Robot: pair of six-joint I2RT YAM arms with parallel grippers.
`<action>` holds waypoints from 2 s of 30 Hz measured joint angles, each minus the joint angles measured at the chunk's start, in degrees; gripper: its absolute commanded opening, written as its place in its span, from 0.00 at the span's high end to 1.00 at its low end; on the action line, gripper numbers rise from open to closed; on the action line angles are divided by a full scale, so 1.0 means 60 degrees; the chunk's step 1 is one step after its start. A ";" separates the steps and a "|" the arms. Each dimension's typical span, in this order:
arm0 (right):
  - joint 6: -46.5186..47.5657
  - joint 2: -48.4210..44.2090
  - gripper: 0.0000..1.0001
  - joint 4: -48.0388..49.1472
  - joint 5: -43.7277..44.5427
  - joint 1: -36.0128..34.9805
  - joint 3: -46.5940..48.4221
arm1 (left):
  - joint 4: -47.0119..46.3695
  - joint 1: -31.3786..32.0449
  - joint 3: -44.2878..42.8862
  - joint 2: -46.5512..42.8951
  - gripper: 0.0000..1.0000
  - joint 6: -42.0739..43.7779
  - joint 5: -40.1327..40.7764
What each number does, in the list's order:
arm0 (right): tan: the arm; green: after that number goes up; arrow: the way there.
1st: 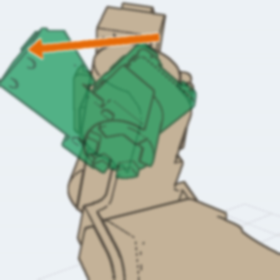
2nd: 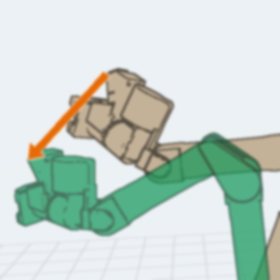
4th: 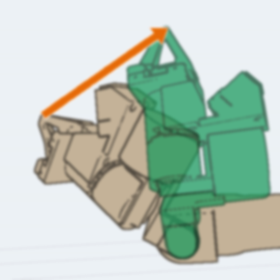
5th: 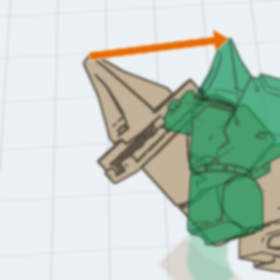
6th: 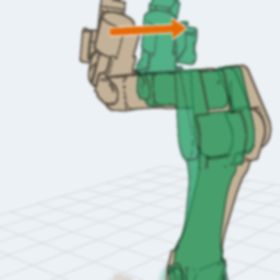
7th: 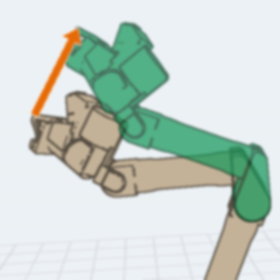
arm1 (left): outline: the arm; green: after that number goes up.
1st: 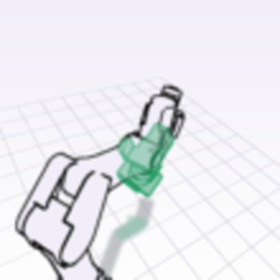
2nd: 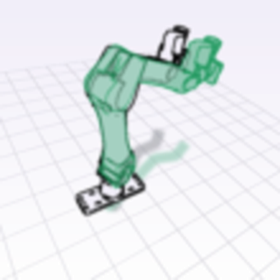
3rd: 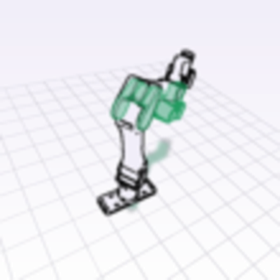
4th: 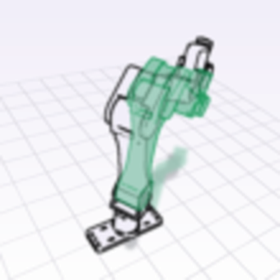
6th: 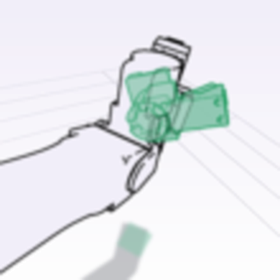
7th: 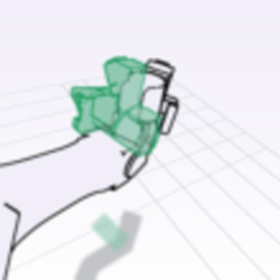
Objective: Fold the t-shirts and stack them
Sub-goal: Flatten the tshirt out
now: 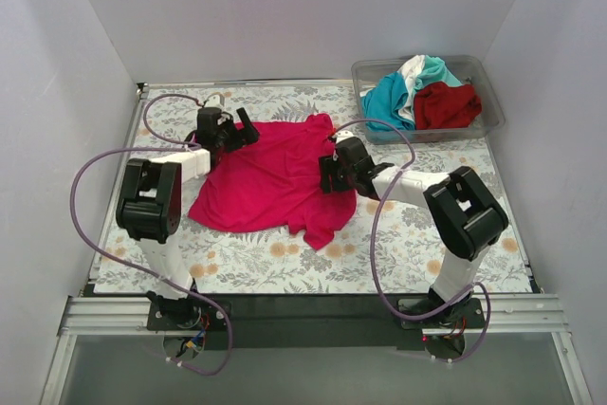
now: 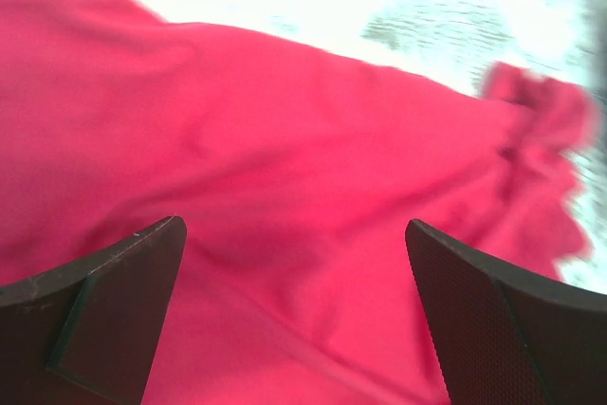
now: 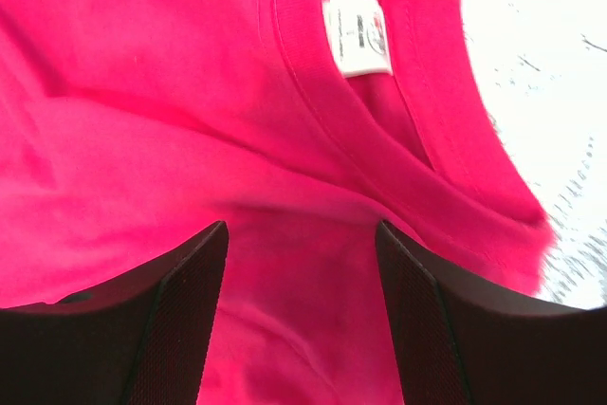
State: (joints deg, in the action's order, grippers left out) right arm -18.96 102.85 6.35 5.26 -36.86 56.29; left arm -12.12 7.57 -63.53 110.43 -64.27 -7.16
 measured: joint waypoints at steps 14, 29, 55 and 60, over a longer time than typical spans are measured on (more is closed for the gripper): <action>-0.0066 -0.4652 0.43 -0.0856 0.0776 -0.1982 -0.1865 | -0.0987 0.3337 0.4462 -0.7373 0.12 -0.0284 0.0466; -0.1694 -0.4561 0.47 -0.2193 0.1173 -0.3963 -0.3049 | 0.1195 0.4226 0.6011 -0.7544 0.08 -0.1140 0.1461; -0.2095 -0.2732 0.99 -0.1330 0.1545 -0.4237 -0.2714 | 0.1169 0.4226 0.6011 -0.6583 0.05 -0.1188 0.2277; -0.2197 -0.2820 0.99 -0.1519 0.1683 -0.4258 -0.2710 | 0.1198 0.4226 0.6011 -0.6652 0.05 -0.1188 0.2339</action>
State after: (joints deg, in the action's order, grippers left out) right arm -32.14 85.93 -2.76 15.35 -62.41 40.03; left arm -4.93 32.93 -27.46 70.52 -71.40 6.87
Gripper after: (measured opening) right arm 0.020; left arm 0.945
